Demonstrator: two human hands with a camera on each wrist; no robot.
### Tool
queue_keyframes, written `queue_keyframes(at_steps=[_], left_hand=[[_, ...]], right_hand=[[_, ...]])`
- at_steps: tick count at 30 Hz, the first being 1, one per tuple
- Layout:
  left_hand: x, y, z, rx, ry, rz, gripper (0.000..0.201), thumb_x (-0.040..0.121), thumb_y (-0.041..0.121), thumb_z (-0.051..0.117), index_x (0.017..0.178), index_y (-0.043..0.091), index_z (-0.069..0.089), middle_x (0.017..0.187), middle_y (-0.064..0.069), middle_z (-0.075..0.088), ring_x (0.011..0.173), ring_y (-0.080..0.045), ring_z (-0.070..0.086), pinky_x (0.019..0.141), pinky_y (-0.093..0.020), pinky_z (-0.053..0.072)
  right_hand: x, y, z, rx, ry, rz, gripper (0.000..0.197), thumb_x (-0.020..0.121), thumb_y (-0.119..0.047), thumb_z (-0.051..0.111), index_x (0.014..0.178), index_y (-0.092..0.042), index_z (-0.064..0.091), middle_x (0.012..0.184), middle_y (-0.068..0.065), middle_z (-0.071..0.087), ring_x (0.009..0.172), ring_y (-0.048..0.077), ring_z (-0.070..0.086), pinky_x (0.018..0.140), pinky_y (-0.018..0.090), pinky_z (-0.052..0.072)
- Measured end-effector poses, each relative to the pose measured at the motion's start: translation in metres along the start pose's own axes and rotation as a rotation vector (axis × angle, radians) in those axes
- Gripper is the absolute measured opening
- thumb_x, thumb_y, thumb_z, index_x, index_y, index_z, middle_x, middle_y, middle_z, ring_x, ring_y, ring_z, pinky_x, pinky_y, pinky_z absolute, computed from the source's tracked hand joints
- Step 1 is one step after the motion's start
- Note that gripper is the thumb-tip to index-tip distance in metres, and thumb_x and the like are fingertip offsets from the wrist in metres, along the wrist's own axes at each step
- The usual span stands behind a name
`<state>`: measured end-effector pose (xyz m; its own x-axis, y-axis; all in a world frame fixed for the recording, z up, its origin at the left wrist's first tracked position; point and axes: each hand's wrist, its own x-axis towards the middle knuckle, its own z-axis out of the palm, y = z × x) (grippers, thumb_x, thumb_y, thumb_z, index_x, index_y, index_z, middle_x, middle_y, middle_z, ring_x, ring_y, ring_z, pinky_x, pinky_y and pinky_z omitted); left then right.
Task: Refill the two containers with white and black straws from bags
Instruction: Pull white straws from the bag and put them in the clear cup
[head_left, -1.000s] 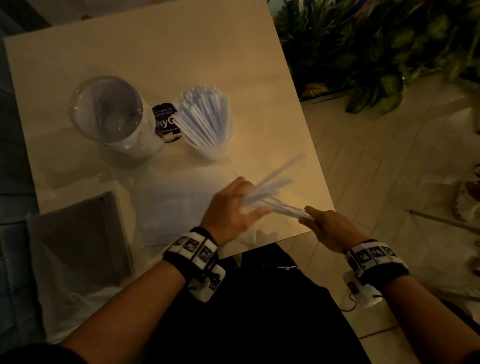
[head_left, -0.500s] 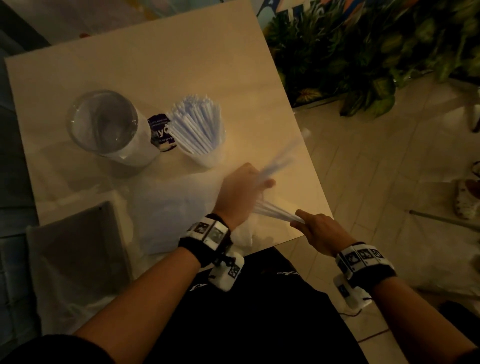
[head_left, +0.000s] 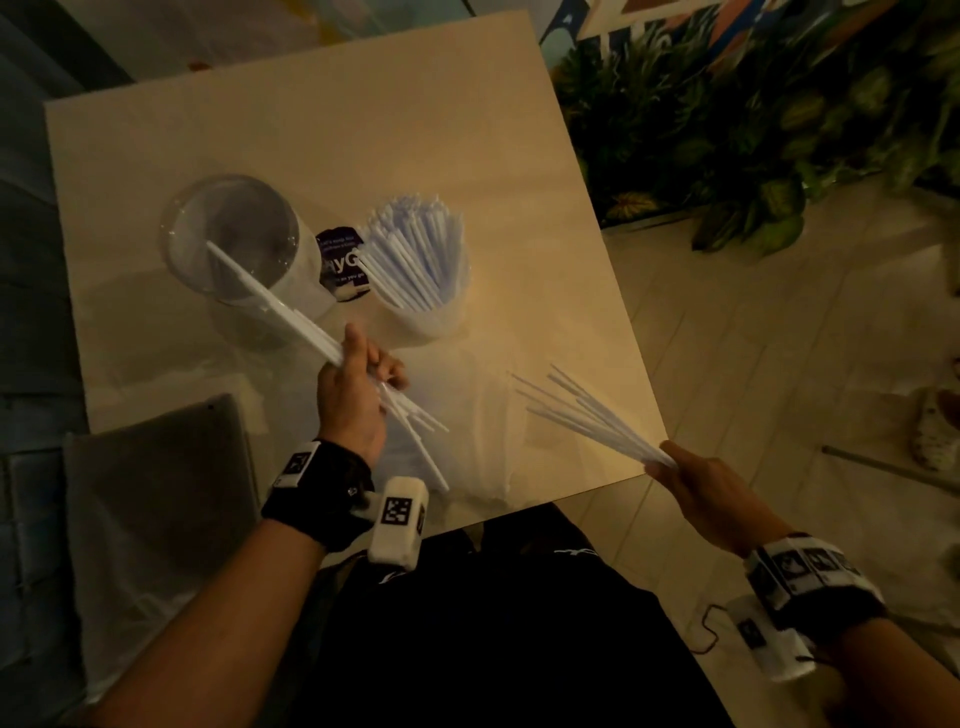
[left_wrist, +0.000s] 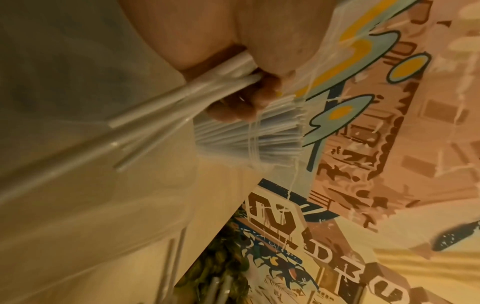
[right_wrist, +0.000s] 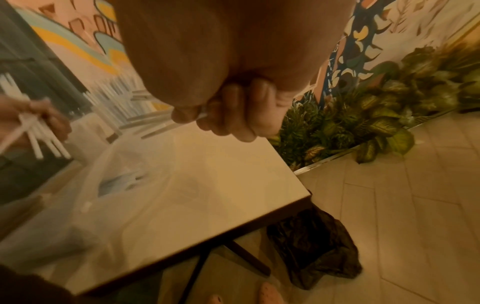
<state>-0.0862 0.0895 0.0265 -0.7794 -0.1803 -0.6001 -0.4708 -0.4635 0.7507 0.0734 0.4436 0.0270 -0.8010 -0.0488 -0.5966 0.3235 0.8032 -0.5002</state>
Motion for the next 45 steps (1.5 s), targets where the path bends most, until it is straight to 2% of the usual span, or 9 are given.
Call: queue_keyframes(at_steps=[4,9,15,18,22,30,34,41,45], left_hand=[[-0.017,-0.003,0.013,0.058,-0.068,-0.028,0.044,0.094,0.051,0.052,0.064,0.022,0.038,0.052,0.006,0.024,0.043,-0.009,0.025,0.040,-0.023,0.027],[-0.035,-0.013,0.037,0.163,-0.123,-0.010,0.045,0.097,0.046,0.051,0.062,0.022,0.034,0.050,0.005,0.023,0.042,-0.011,0.021,0.043,-0.026,0.015],[-0.032,-0.012,0.033,0.011,-0.142,-0.088,0.054,0.081,0.076,0.039,0.072,0.023,0.043,0.057,0.002,0.024,0.043,-0.010,0.022,0.041,-0.024,0.023],[-0.034,-0.016,0.025,0.035,-0.183,-0.047,0.063,0.069,0.081,0.055,0.082,0.019,0.054,0.056,0.002,0.029,0.045,-0.009,0.027,0.042,-0.023,0.027],[-0.034,-0.018,0.018,0.297,-0.071,0.040,0.030,0.074,0.047,0.079,0.072,0.023,0.062,0.063,0.000,0.047,0.063,-0.021,0.046,0.058,-0.036,0.039],[-0.018,-0.006,0.024,0.084,-0.008,0.026,0.040,0.100,0.029,0.053,0.062,0.021,0.040,0.054,0.003,0.040,0.052,-0.012,0.041,0.057,-0.030,0.038],[-0.014,0.028,0.029,-0.101,-0.113,0.090,0.036,0.096,0.038,0.054,0.068,0.020,0.041,0.056,0.002,0.035,0.054,-0.014,0.039,0.058,-0.028,0.045],[-0.020,0.079,0.050,-0.035,-0.411,0.422,0.041,0.089,0.046,0.059,0.068,0.017,0.040,0.059,0.003,0.039,0.056,-0.014,0.042,0.063,-0.028,0.043],[-0.022,0.086,0.058,0.030,-0.444,0.467,0.041,0.090,0.043,0.062,0.071,0.014,0.041,0.060,0.002,0.042,0.057,-0.014,0.045,0.064,-0.029,0.045]], right_hand=[[0.014,-0.047,0.001,0.147,0.030,-0.094,0.038,0.096,-0.055,0.033,0.101,-0.025,0.056,0.068,0.001,0.058,0.056,0.012,0.052,0.058,0.039,0.047],[0.052,-0.125,0.023,0.323,0.096,-0.281,0.020,0.103,-0.036,0.043,0.086,-0.028,0.050,0.066,-0.008,0.051,0.058,0.006,0.049,0.056,0.023,0.037],[0.074,-0.154,0.033,0.396,0.105,-0.335,0.024,0.105,-0.030,0.045,0.086,-0.016,0.050,0.067,-0.002,0.049,0.059,0.009,0.046,0.057,0.020,0.034],[0.081,-0.167,0.041,0.356,0.050,-0.337,0.022,0.106,-0.033,0.044,0.089,-0.019,0.050,0.070,-0.002,0.052,0.062,0.013,0.049,0.061,0.030,0.038],[0.085,-0.184,0.059,0.213,-0.063,-0.394,0.014,0.105,-0.037,0.044,0.094,-0.028,0.045,0.072,0.002,0.060,0.062,0.020,0.054,0.060,0.037,0.041],[0.097,-0.181,0.051,0.172,-0.151,-0.469,0.032,0.100,-0.050,0.049,0.101,-0.018,0.052,0.091,-0.002,0.055,0.074,0.017,0.052,0.066,0.032,0.041],[0.104,-0.186,0.041,0.498,-0.140,-0.303,0.048,0.094,-0.065,0.042,0.116,-0.025,0.057,0.104,-0.002,0.064,0.090,0.016,0.062,0.079,0.033,0.053],[0.127,-0.244,0.020,1.383,-0.299,0.036,0.074,0.091,-0.061,0.042,0.130,0.001,0.057,0.125,0.029,0.063,0.100,0.045,0.067,0.091,0.054,0.053],[0.132,-0.268,0.018,1.603,-0.348,0.089,0.054,0.105,-0.044,0.034,0.119,0.002,0.058,0.114,0.030,0.063,0.090,0.039,0.066,0.092,0.054,0.051]])
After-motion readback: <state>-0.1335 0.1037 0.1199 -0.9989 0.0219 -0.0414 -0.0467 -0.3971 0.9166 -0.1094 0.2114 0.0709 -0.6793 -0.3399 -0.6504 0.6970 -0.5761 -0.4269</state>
